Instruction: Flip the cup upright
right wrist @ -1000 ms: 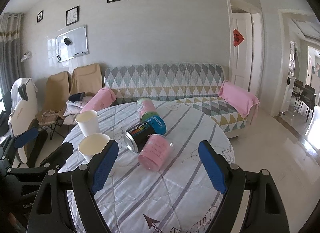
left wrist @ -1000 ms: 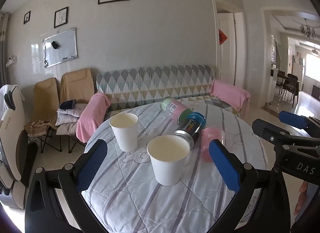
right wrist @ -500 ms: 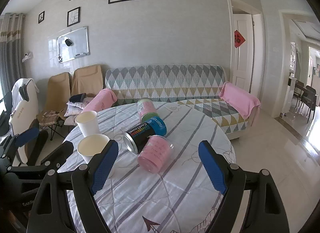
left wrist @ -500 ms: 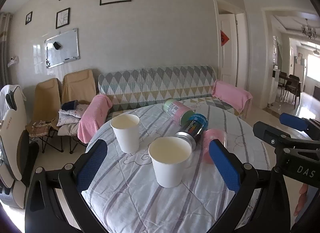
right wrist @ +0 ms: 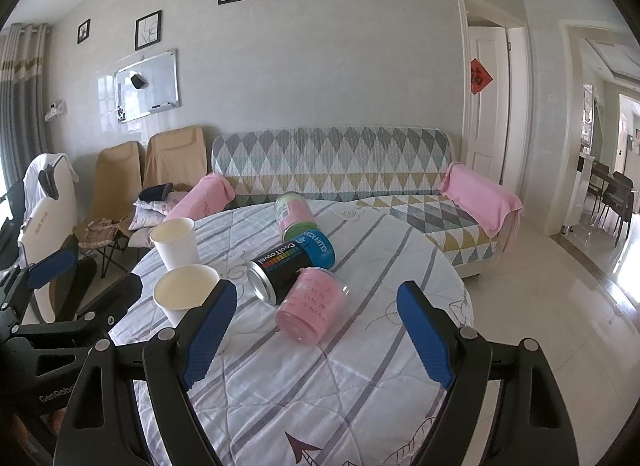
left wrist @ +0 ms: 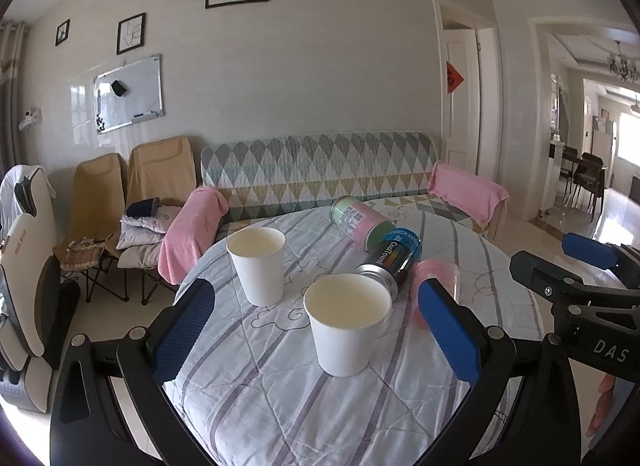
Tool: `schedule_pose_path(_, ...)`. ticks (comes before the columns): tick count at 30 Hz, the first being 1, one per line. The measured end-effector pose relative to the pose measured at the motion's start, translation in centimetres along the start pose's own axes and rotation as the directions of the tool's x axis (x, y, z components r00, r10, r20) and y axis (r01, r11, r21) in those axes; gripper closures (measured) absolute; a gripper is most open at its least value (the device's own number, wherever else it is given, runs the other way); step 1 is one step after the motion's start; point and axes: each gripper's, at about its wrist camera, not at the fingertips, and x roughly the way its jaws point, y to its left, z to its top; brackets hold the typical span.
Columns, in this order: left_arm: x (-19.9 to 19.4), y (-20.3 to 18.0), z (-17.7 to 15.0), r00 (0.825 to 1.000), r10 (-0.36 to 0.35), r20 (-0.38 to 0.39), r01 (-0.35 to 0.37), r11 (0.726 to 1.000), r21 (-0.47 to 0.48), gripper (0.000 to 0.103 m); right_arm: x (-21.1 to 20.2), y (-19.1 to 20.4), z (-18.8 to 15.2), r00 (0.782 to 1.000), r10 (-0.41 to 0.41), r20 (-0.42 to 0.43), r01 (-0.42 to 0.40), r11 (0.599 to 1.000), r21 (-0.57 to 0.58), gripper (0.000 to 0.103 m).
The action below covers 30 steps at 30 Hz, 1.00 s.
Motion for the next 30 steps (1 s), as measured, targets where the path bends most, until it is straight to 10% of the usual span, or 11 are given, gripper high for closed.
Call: schedule_pose_path(30,0.09,0.84,-0.15,1.0,0.005,-0.017,-0.005,1.0,-0.003,0.0,0.49,0.4,-0.37,0.999,0.004,-0.038,-0.004,1.0,-0.017,0.019)
